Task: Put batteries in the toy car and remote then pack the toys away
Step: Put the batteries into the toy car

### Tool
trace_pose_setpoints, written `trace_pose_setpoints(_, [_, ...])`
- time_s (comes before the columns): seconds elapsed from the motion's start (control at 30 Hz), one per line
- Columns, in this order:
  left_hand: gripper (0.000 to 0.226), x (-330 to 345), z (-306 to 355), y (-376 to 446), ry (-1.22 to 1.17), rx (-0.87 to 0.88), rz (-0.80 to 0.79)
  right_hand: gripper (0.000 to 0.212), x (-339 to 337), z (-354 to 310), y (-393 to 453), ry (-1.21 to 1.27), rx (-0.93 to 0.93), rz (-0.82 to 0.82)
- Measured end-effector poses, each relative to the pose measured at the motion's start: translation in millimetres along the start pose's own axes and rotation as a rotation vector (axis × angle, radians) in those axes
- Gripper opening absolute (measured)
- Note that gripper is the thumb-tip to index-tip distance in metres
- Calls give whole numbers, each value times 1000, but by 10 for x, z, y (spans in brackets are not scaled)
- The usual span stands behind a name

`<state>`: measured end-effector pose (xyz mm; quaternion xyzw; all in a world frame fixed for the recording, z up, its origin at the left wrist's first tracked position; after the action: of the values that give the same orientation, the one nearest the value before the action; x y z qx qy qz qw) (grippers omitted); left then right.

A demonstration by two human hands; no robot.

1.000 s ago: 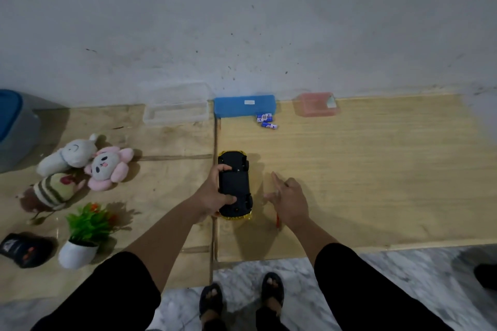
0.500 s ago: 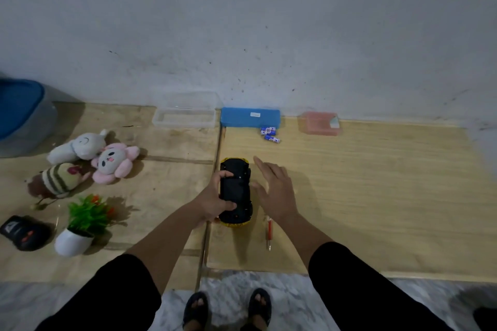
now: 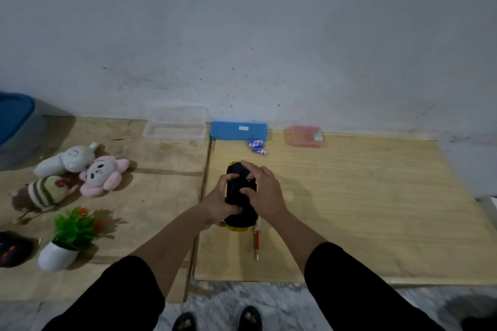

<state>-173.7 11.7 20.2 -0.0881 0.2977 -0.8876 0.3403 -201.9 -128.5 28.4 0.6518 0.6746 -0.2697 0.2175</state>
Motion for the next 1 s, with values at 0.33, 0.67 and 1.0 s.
trace_pose_setpoints(0.33, [78,69,32,128,-86,-13,46,44,-510,602,-320,59,177,74])
trace_pose_setpoints(0.67, [79,63,-70,131,-123,-49,57,33,-318,1214,-555,-158,376,-115])
trace_pose_setpoints(1.0, [83,58,42,52,-138,43,52,28,-262,696,-269,26,146,81])
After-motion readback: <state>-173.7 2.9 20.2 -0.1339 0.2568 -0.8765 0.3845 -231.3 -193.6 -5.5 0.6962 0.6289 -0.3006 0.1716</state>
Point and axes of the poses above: each hand's wrist, its own y-axis towards the middle knuckle, its own x-axis out of the palm, z = x × y, the point moved 1 cm from there along y, towards the middle knuckle, and after that the axes turned 11 degrees about -z, right-handed, at the moved point
